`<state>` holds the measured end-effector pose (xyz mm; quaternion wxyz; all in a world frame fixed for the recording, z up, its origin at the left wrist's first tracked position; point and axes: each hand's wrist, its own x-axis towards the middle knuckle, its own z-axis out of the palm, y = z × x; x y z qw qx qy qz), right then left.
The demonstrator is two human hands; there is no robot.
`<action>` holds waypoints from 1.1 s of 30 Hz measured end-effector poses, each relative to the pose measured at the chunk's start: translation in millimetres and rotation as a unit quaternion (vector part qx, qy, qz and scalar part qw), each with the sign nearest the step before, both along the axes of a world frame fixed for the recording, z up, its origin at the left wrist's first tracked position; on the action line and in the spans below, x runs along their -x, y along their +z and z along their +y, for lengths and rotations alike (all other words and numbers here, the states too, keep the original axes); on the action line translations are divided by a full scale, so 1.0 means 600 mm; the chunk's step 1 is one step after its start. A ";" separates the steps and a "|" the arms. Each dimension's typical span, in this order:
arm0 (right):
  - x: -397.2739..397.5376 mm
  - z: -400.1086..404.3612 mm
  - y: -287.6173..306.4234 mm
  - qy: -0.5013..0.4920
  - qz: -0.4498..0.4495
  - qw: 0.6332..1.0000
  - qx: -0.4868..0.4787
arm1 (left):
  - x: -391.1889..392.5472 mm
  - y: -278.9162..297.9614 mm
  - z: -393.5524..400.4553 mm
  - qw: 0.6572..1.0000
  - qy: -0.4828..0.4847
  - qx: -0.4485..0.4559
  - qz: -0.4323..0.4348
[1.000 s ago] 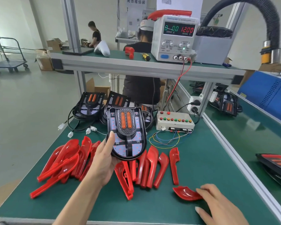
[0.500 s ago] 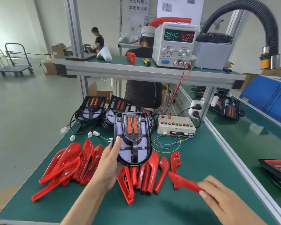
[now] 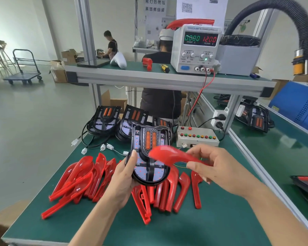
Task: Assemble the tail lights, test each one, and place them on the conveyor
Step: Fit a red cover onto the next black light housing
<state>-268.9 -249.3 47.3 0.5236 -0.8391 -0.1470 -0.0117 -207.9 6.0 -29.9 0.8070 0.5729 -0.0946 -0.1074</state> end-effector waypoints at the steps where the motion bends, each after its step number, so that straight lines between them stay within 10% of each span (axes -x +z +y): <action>1: -0.002 -0.005 0.010 0.018 -0.002 0.999 0.039 | -0.001 0.000 0.003 1.000 -0.003 0.000 0.001; 8: -0.044 -0.012 0.045 0.077 -0.074 0.965 0.240 | -0.011 -0.004 0.013 0.999 -0.027 -0.004 0.029; 21: -0.089 0.008 0.029 0.059 -0.045 0.994 0.080 | -0.012 -0.002 0.022 0.998 -0.056 -0.038 0.010; 33: -0.168 0.072 0.063 0.163 -0.067 0.954 0.241 | -0.021 -0.011 0.026 0.993 -0.106 -0.046 0.033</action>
